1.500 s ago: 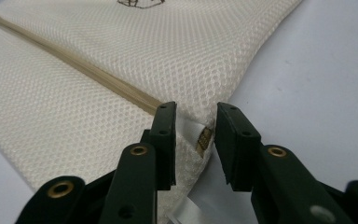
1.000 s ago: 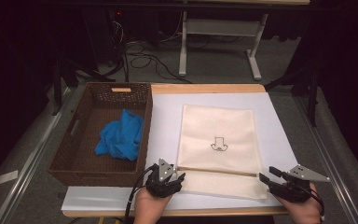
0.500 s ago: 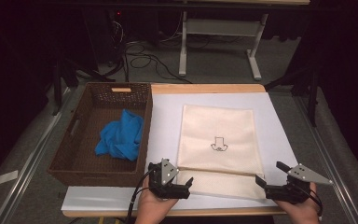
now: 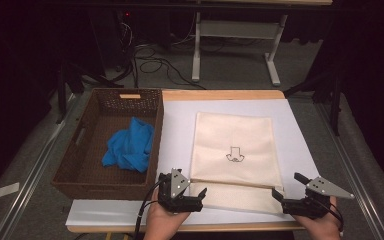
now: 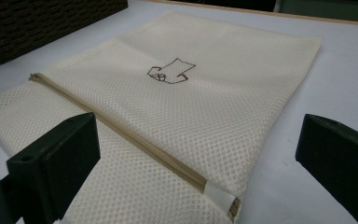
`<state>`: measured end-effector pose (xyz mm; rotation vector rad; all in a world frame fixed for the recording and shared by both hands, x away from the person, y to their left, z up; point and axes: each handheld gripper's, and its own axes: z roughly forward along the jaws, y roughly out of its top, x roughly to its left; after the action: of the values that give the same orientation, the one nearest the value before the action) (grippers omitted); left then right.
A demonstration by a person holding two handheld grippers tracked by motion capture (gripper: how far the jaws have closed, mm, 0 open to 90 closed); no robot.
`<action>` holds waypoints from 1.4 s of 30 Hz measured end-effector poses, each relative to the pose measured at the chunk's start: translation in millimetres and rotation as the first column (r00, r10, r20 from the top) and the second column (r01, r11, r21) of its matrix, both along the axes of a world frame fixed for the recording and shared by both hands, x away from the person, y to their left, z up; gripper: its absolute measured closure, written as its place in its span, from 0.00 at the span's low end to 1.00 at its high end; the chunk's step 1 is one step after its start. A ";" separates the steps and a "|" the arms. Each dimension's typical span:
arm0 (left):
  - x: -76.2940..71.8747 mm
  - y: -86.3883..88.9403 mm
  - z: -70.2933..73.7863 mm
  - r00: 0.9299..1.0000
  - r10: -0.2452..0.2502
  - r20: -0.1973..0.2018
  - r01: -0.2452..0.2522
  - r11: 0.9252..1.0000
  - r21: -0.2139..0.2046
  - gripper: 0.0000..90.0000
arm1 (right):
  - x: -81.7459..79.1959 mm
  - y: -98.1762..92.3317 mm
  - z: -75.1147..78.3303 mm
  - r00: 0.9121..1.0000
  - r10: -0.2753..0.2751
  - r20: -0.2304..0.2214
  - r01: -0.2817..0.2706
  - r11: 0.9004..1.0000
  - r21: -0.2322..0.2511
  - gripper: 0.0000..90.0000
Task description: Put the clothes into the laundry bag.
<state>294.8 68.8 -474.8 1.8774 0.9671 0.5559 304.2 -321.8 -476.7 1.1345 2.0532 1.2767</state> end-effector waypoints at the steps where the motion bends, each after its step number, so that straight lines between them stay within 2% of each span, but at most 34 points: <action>1: -1.5 1.6 4.0 1.000 0.001 0.010 -0.001 1.000 -0.003 0.05 | -0.1 0.0 0.0 1.000 -0.001 -0.001 0.001 1.000 0.002 0.00; 6: -6.2 15.1 18.5 0.999 0.023 0.024 -0.022 0.999 -0.034 0.05 | 0.2 1.4 -0.6 1.000 0.008 0.004 -0.008 1.000 0.001 0.00; 12: -13.1 34.5 30.9 0.998 0.049 0.036 -0.047 0.998 -0.038 0.06 | 0.4 -2.0 -1.5 1.000 0.006 0.004 -0.006 1.000 0.010 0.00; 14: -14.7 39.6 33.6 0.998 0.046 0.031 -0.044 0.997 -0.059 0.08 | -0.1 -3.4 -1.4 1.000 0.003 0.006 -0.003 1.000 0.017 0.00; 17: -16.7 42.1 36.2 0.998 0.047 0.036 -0.045 0.998 -0.050 0.08 | -0.3 -4.8 -1.2 1.000 -0.001 0.006 0.001 1.000 0.019 0.00; 19: -18.4 45.5 38.5 0.998 0.056 0.042 -0.054 0.997 -0.061 0.08 | -0.5 -5.9 -1.3 1.000 -0.002 0.006 0.002 1.000 0.024 0.00; 22: -19.9 58.6 42.1 0.996 0.083 0.042 -0.080 0.993 -0.084 0.08 | -0.3 -6.8 -1.5 1.000 -0.004 0.000 0.004 1.000 0.028 0.00; 26: -20.4 76.5 43.7 0.991 0.128 0.046 -0.123 0.988 -0.090 0.08 | 0.1 -7.4 -2.1 1.000 0.000 0.003 0.000 1.000 0.027 0.00; 27: -20.4 76.5 43.7 0.991 0.128 0.046 -0.123 0.988 -0.090 0.08 | 0.1 -7.4 -2.1 1.000 0.000 0.003 0.000 1.000 0.027 0.00; 28: -20.3 85.6 43.5 0.987 0.155 0.049 -0.150 0.985 -0.087 0.08 | 0.4 -7.5 -2.3 1.000 -0.001 0.000 0.001 1.000 0.025 0.00; 29: -20.3 85.6 43.5 0.987 0.155 0.049 -0.150 0.985 -0.087 0.08 | 0.6 -7.8 -2.5 1.000 -0.001 0.000 0.001 1.000 0.024 0.00; 30: -20.4 94.9 43.3 0.983 0.177 0.049 -0.172 0.981 -0.087 0.08 | 0.7 -7.9 -2.6 1.000 -0.001 -0.001 0.001 1.000 0.024 0.00; 33: -20.6 104.7 42.9 0.980 0.196 0.044 -0.192 0.977 -0.091 0.08 | 0.8 -8.4 -2.4 1.000 -0.002 -0.001 0.002 1.000 0.024 0.00; 35: -21.9 119.3 42.1 0.972 0.231 0.039 -0.226 0.969 -0.104 0.08 | 0.1 -9.2 -2.1 1.000 -0.003 -0.002 0.003 1.000 0.026 0.00; 37: -22.6 124.4 42.1 0.970 0.240 0.037 -0.235 0.967 -0.099 0.08 | 0.3 -10.0 -2.1 1.000 -0.003 0.000 0.003 1.000 0.024 0.00; 38: -23.8 132.9 41.1 0.963 0.265 0.042 -0.261 0.961 -0.089 0.08 | 0.3 -11.0 -2.4 1.000 -0.008 -0.004 0.008 1.000 0.028 0.00; 40: -25.0 140.7 39.5 0.955 0.292 0.050 -0.288 0.955 -0.070 0.10 | 0.5 -11.5 -2.5 1.000 -0.007 -0.001 0.007 1.000 0.029 0.00; 42: -25.3 144.8 38.7 0.953 0.299 0.045 -0.295 0.952 -0.078 0.10 | 0.6 -11.6 -2.4 1.000 -0.006 -0.001 0.006 1.000 0.028 0.00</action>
<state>269.5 213.6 -436.1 1.6540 1.2262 0.7393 304.8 -333.4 -479.1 1.1535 2.0368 1.3060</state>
